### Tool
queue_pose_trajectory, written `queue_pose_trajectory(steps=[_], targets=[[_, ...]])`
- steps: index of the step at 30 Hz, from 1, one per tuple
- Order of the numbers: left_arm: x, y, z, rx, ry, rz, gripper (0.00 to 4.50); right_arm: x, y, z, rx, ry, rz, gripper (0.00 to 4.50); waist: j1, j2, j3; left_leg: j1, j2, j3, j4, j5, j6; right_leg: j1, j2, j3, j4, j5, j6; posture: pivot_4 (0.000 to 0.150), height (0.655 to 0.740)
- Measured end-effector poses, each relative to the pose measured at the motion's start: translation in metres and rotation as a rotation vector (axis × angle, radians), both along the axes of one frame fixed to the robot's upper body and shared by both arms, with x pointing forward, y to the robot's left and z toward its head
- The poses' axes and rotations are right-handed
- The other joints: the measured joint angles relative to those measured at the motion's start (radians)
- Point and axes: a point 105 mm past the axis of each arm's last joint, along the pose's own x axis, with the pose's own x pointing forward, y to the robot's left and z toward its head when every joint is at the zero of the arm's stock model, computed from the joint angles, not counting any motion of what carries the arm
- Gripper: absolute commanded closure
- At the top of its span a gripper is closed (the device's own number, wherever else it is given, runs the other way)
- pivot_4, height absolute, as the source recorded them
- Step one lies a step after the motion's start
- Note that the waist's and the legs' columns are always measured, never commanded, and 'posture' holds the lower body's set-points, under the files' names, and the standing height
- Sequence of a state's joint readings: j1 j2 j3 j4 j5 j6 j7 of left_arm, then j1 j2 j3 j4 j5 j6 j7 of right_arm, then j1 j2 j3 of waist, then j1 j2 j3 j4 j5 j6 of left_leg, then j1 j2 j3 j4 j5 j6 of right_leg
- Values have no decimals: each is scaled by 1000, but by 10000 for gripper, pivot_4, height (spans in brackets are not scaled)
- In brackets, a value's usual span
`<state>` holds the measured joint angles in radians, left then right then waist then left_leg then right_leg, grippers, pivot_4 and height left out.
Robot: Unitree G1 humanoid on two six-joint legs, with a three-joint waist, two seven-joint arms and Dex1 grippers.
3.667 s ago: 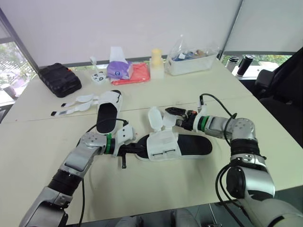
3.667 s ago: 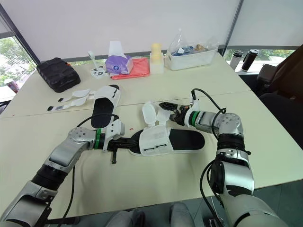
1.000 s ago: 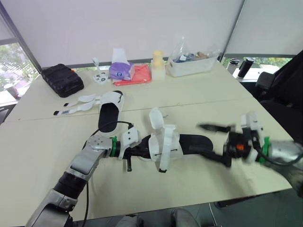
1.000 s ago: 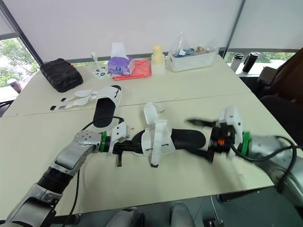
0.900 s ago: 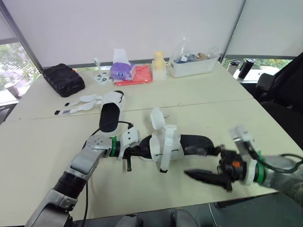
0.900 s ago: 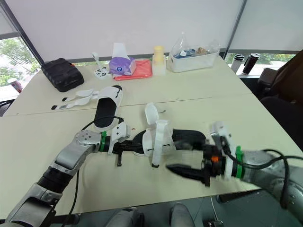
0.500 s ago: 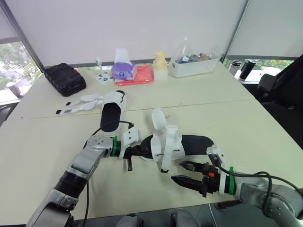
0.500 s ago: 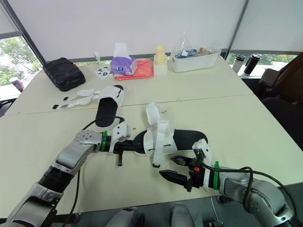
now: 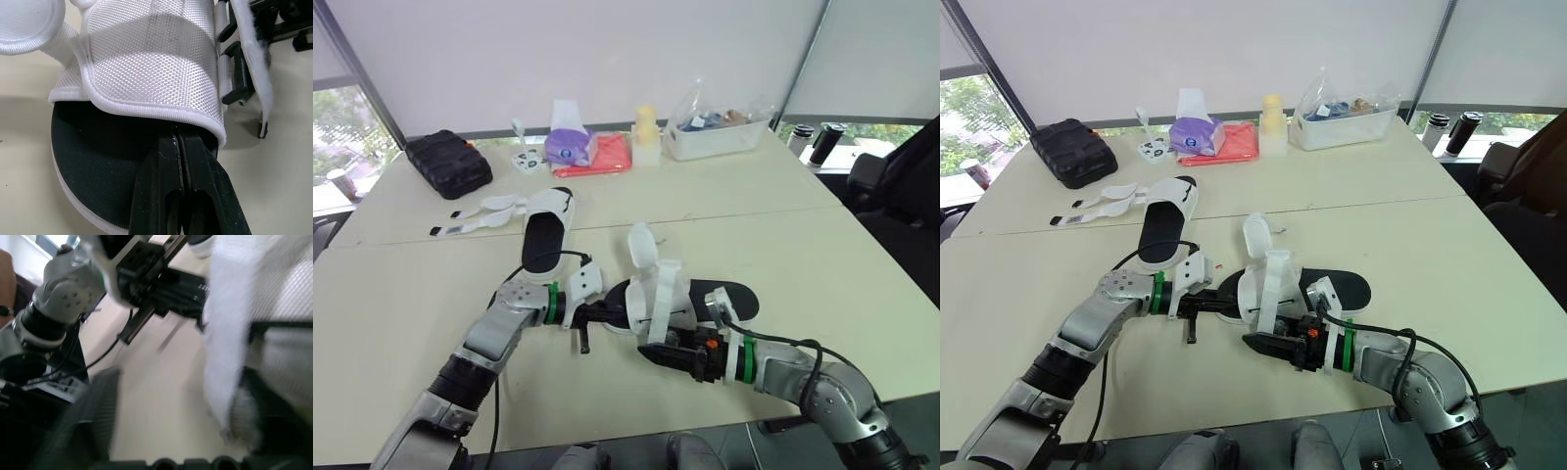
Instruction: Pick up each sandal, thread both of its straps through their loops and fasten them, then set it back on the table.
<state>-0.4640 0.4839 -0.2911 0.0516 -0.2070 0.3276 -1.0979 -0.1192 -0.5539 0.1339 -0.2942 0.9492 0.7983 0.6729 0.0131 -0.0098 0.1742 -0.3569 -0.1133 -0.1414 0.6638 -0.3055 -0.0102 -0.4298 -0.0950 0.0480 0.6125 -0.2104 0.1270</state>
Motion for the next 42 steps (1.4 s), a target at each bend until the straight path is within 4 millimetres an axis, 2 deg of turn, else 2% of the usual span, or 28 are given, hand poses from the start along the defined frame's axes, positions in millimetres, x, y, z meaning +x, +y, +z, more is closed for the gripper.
queue_pose_trajectory(steps=[3, 9, 11, 13, 16, 18, 24, 27, 33, 42], targets=[[-1, 0, 0, 0, 2, 4, 45000, 3, -5, 0, 12, 32, -21, 44535, 0, 0, 0, 0, 0, 0, 0, 0, 0, 0, 0, 0, 0, 0, 0, 1500, 7400], [-1, -2, -1, -7, 3, 7, 45000, -10, -10, -2, -13, 91, 16, 44535, 0, 0, 0, 0, 0, 0, 0, 0, 0, 0, 0, 0, 0, 0, 0, 1500, 7400], [-1, -2, -1, -8, 3, 8, 45000, -13, -19, 13, -18, 84, 47, 44535, 0, 0, 0, 0, -1, 0, 0, 0, 0, 0, -1, 0, 0, 0, 0, 1500, 7400], [-1, -2, -1, -9, 3, 8, 45000, -9, -25, 35, 2, 51, 62, 44535, -2, 0, 0, 0, 0, 0, 0, 0, 0, 0, 0, 0, 0, 0, 0, 1500, 7400], [-1, -3, -1, -10, 2, 7, 45000, -1, -27, 69, 29, -2, 100, 44535, -3, 0, 0, 0, 1, 0, -1, 0, 0, 0, 0, 0, 0, 0, 0, 1500, 7400], [-1, -3, -1, -10, 0, 5, 45000, 5, -25, 85, 49, -22, 117, 44535, -1, 0, 0, 0, 1, 0, -1, 0, 0, 0, 0, 0, 0, 0, 0, 1500, 7400], [2, -5, 1, -4, -17, -4, 45000, 43, -22, 121, 124, -35, 104, 44535, -1, 0, 0, -1, 0, 0, -1, 0, 0, -1, 0, 0, 0, 0, 0, 1500, 7400], [2, -6, 1, -4, -24, -6, 45000, 50, -20, 113, 110, 14, 115, 44535, 1, 0, 0, -2, -1, 0, -1, -1, 1, -2, -1, -1, 0, 0, 0, 1500, 7400], [2, -6, 1, -5, -32, -1, 45000, 52, -18, 79, 33, 147, 174, 44535, -1, 0, 0, -3, -1, 1, -1, -1, 1, -4, -2, 0, 0, 0, 0, 1500, 7400], [0, -7, 0, -9, -37, 10, 45000, 59, -24, 64, -20, 165, 179, 44535, -2, 0, 0, -3, -1, 1, -1, -1, 1, -4, -2, 0, 0, 0, 0, 1500, 7400]])
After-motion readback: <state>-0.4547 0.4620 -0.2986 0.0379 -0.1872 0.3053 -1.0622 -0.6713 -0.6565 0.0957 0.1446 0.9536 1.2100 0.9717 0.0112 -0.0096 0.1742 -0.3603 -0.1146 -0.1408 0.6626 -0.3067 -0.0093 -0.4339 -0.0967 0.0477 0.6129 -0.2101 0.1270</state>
